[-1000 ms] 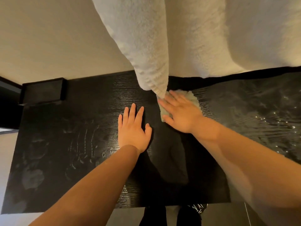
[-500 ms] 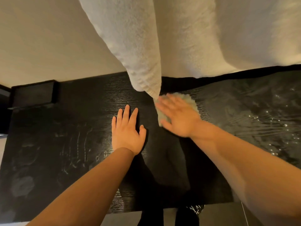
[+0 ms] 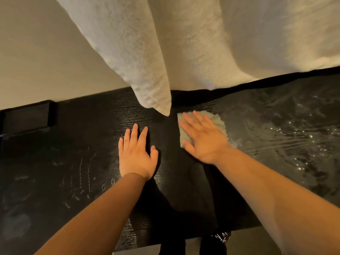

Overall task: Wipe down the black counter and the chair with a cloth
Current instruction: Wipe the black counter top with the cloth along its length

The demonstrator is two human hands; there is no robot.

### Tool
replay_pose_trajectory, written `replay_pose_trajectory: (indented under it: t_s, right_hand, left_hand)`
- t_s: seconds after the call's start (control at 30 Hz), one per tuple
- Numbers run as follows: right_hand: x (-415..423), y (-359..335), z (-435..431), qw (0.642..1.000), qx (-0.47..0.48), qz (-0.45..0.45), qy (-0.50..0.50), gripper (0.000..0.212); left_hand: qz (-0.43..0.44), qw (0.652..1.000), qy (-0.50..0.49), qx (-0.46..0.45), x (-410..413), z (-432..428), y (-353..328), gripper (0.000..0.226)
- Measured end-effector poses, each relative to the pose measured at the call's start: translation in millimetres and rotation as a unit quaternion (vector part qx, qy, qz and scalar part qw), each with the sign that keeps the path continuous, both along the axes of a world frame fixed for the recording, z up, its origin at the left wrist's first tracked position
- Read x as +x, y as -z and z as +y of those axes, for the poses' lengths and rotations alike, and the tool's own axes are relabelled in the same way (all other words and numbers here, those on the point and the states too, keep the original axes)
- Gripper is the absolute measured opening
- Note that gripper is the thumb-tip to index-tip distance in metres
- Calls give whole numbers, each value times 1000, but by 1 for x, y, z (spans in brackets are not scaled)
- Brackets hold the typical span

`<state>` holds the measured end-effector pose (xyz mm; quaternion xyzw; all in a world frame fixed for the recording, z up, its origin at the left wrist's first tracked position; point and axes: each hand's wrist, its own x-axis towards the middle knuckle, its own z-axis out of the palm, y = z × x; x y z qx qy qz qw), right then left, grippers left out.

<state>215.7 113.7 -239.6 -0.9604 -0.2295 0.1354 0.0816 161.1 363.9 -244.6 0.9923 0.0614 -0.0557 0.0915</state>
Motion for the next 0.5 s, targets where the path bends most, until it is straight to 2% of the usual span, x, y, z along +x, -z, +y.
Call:
replay_pose_trajectory:
  t_s: [0.13,0.23,0.33,0.5]
  right_hand:
    - [75,-2,-28,989,-34,-26,139,80]
    - [81,-2,-26,978,-31,-19,206,77]
    - [25,0,-8,983,-3,-19,184,78]
    - [-55,-5,-5,996,-6,26,80,76]
  left_hand:
    - [-13,1000,0,-2,0,0,1,71]
    - [-14,1000,2,-1,0,0,2,71]
    - [-7,1000,0,-1,0,-1,0,71]
    - [-2,1000,-3,-2,1,-1,-2,69]
